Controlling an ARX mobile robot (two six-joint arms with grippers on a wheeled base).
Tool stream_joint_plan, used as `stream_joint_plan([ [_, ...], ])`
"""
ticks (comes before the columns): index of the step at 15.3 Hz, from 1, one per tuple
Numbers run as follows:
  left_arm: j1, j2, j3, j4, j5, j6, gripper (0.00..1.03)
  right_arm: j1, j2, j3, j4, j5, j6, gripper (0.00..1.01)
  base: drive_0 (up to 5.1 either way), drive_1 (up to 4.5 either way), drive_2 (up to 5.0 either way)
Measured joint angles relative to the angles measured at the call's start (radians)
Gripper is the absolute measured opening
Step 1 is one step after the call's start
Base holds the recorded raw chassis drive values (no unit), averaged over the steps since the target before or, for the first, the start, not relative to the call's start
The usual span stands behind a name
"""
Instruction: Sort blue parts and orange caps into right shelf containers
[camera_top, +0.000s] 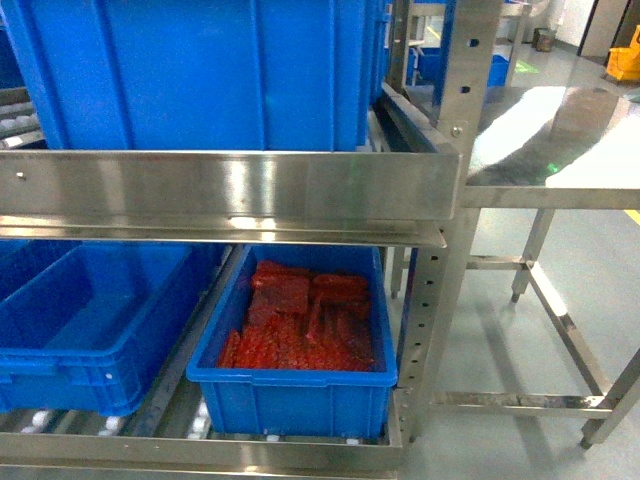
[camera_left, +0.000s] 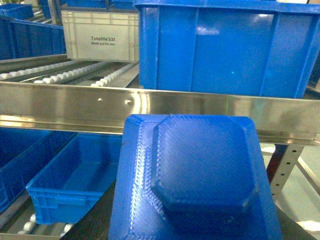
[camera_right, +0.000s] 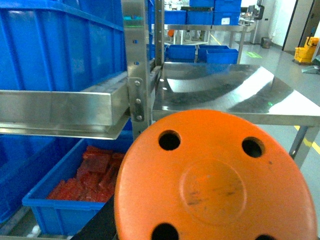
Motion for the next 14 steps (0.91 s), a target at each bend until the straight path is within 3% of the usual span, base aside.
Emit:
stream_joint_plan([
  [14, 0.0, 0.0, 0.0, -0.002, 0.0, 0.0, 0.41, 0.0, 0.0, 0.0, 0.002, 0.0, 0.0, 0.43, -5.1, 2.3, 2.3],
])
